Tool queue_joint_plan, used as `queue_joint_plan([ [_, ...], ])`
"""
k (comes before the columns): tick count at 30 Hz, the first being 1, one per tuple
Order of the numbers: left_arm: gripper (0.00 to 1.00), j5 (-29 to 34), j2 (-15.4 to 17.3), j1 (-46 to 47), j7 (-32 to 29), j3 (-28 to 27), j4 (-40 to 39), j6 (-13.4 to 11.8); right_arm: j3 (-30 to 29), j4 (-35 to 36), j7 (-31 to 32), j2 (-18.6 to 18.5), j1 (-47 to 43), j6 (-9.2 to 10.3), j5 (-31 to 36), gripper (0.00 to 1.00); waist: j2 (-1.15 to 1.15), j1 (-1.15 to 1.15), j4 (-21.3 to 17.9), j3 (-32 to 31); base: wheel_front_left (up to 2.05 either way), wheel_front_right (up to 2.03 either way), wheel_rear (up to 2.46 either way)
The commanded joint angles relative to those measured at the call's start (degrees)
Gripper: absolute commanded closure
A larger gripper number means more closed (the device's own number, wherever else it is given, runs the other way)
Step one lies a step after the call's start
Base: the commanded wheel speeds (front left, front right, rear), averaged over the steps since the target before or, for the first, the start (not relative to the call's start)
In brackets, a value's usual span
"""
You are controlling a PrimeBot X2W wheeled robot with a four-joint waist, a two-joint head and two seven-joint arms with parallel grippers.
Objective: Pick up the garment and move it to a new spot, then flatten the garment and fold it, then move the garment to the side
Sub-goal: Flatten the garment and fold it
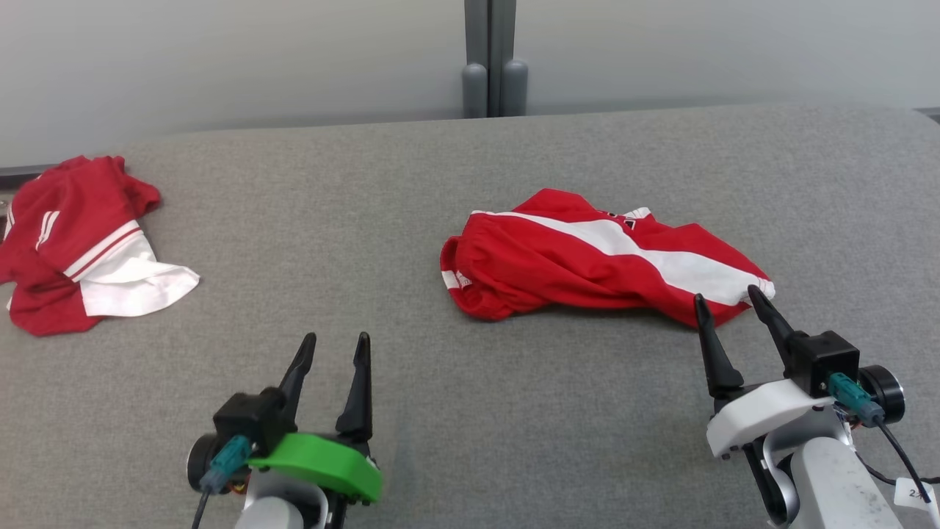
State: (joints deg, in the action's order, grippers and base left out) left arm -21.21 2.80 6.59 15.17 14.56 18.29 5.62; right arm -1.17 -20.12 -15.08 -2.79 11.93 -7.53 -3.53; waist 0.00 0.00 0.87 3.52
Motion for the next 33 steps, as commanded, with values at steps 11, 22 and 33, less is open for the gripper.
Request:
queue_joint_plan([
  [11, 0.0, -5.14, 0.19, 23.07, -9.1, 10.77, 15.36, 1.8, 0.49, 0.64, -0.12, -0.21, 2.71, 0.08, -0.01, 0.0, 0.0, 0.0, -5.64, 6.11, 0.0, 0.0, 0.0],
  [22, 0.0, -12.99, 1.65, 32.0, -14.22, 15.2, 27.08, 1.93, 0.26, 1.39, -0.12, -0.17, 3.88, 0.08, -1.01, 0.0, 0.0, 0.0, -10.88, 11.01, 0.0, 0.0, 0.0],
  [33, 0.0, -23.22, 2.07, 33.29, -10.93, 20.75, 23.45, 1.95, -0.07, 1.86, -0.12, -0.17, 3.75, 0.08, -1.34, 0.0, 0.0, 0.0, -11.14, 12.16, 0.0, 0.0, 0.0],
])
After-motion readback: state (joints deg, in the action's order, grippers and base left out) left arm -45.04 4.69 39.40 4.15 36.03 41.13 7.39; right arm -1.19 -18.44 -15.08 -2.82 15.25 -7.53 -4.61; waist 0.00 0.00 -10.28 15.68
